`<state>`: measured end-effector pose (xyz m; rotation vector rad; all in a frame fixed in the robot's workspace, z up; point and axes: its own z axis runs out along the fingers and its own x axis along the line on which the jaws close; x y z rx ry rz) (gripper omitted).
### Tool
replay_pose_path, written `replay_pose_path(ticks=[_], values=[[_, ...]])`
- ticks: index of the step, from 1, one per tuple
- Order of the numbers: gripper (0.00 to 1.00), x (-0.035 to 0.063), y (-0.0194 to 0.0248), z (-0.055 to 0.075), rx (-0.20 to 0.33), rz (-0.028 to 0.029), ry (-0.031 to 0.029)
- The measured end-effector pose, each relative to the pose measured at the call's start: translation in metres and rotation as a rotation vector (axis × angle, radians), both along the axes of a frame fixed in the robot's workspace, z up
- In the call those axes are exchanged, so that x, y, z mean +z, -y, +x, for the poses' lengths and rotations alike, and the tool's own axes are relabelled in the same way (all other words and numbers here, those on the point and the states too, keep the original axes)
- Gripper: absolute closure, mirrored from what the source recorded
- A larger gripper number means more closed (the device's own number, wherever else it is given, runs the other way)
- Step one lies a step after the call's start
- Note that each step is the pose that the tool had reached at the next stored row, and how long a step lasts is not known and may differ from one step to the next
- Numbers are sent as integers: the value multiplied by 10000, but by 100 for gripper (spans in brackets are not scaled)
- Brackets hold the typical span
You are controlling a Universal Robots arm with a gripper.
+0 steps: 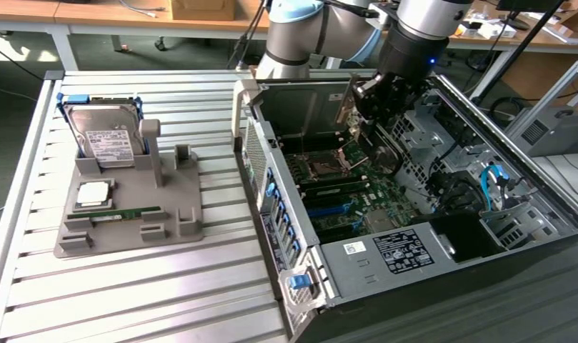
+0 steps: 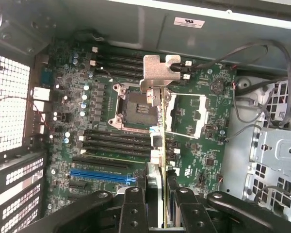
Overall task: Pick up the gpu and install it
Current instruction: 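Insert the gpu into the slot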
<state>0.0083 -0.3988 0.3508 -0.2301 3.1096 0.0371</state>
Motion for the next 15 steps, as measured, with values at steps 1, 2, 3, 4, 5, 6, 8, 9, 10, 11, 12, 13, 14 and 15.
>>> replay_pose_path(ticks=[1, 2, 3, 4, 5, 6, 8, 9, 10, 11, 12, 13, 14, 15], values=[[73, 0, 0, 0, 46, 0, 0], [73, 0, 0, 0, 102, 0, 0], [73, 0, 0, 0, 153, 0, 1], [73, 0, 0, 0, 199, 0, 0], [73, 0, 0, 0, 237, 0, 0], [73, 0, 0, 0, 306, 0, 0], [73, 0, 0, 0, 398, 0, 0], [73, 0, 0, 0, 473, 1, 0], [73, 0, 0, 0, 530, 1, 0], [73, 0, 0, 0, 557, 0, 0], [73, 0, 0, 0, 590, 0, 0], [73, 0, 0, 0, 631, 0, 1], [73, 0, 0, 0, 657, 0, 0], [73, 0, 0, 0, 692, 0, 0]])
